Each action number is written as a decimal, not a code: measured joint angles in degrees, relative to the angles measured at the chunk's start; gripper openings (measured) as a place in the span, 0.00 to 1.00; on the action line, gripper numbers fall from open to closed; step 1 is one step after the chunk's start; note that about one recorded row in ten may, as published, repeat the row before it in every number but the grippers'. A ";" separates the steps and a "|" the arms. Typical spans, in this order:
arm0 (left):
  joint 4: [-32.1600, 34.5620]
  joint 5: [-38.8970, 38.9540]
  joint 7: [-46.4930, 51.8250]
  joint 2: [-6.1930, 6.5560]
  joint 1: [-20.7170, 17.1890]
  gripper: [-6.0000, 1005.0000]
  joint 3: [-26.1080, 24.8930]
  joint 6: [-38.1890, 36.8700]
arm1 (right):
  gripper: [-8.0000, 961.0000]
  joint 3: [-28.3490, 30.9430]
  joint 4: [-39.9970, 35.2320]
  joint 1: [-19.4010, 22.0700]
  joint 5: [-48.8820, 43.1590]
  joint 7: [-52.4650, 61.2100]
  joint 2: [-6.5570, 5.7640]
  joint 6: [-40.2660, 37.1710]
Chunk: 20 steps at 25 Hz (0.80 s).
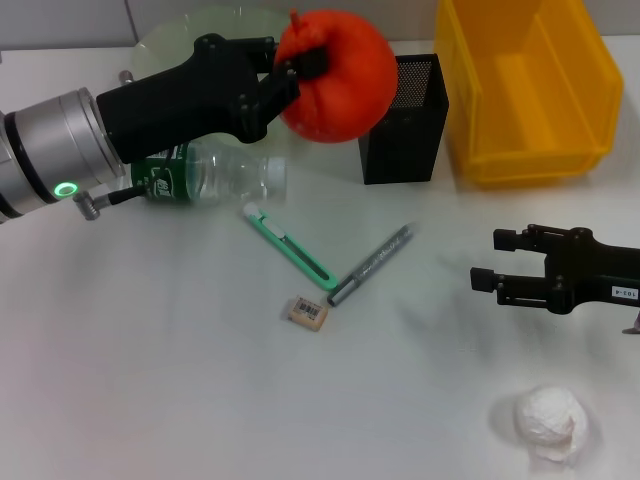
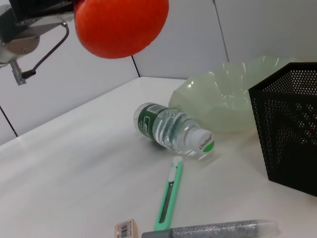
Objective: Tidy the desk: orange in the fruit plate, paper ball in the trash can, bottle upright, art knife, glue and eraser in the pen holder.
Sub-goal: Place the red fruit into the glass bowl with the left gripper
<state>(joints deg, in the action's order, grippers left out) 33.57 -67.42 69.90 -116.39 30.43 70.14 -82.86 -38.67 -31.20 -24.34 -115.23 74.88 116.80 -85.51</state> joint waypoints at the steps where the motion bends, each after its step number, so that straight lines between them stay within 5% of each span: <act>1: 0.00 0.00 -0.16 -0.09 -0.06 0.06 -0.02 0.09 | 0.80 0.00 0.00 0.00 0.00 0.00 0.00 0.00; 20: -0.04 1.74 -2.78 -2.27 1.21 0.06 -5.51 13.72 | 0.80 0.00 0.00 0.00 0.00 0.00 0.18 -0.36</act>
<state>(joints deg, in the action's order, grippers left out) 33.53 -65.67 67.12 -118.66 31.64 64.63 -69.14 -38.67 -31.20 -24.34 -115.23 74.88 116.98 -85.87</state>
